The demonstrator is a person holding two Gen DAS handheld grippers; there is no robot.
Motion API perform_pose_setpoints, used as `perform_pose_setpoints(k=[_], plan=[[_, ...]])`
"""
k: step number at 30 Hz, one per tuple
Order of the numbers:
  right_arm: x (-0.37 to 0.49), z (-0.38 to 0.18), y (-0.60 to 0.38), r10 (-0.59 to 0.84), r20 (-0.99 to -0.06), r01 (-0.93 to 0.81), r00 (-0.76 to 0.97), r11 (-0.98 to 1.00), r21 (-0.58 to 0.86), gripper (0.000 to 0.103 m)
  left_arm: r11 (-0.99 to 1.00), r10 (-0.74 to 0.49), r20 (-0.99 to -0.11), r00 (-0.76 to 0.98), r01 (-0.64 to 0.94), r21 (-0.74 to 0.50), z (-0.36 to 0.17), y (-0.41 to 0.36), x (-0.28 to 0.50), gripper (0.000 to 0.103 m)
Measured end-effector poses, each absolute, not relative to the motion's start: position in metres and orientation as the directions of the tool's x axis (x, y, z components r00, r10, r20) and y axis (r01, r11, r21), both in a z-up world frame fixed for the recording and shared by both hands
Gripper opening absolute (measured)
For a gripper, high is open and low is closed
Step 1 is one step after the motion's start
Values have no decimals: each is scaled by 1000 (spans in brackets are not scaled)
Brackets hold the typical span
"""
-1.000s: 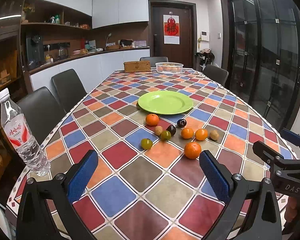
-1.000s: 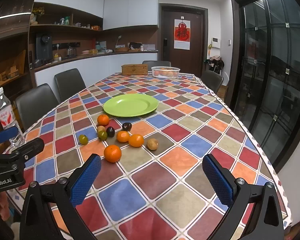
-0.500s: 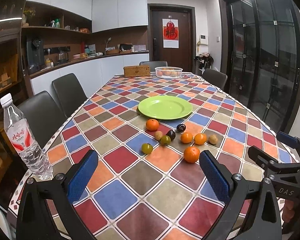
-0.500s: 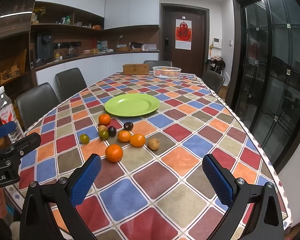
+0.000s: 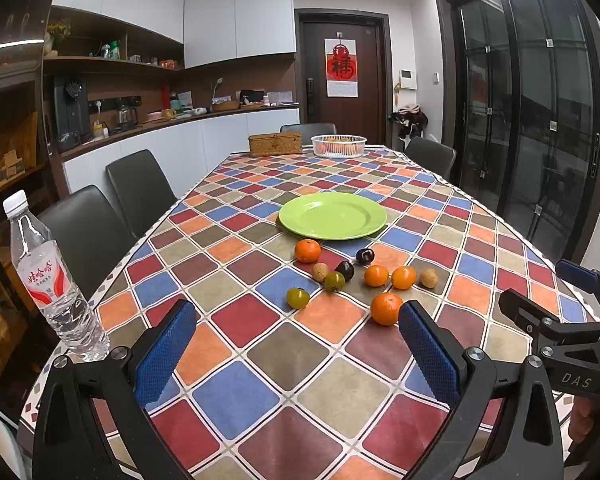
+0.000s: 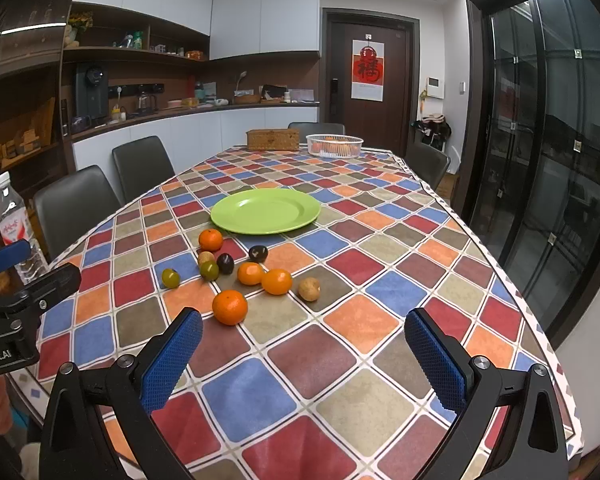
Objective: Organize fruits
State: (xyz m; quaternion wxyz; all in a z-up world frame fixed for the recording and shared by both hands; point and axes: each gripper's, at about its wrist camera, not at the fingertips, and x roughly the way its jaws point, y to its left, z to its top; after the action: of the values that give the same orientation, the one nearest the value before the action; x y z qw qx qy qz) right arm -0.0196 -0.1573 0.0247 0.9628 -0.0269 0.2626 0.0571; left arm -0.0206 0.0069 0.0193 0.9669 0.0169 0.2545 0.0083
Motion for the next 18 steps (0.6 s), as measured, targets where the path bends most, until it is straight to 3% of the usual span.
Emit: perform_pose_setpoints(k=[18], plan=[[-20,24,-157,95,-508,-124,856,992,-23,102,999,22,-493,870,-4,38,16,11,-22,103]])
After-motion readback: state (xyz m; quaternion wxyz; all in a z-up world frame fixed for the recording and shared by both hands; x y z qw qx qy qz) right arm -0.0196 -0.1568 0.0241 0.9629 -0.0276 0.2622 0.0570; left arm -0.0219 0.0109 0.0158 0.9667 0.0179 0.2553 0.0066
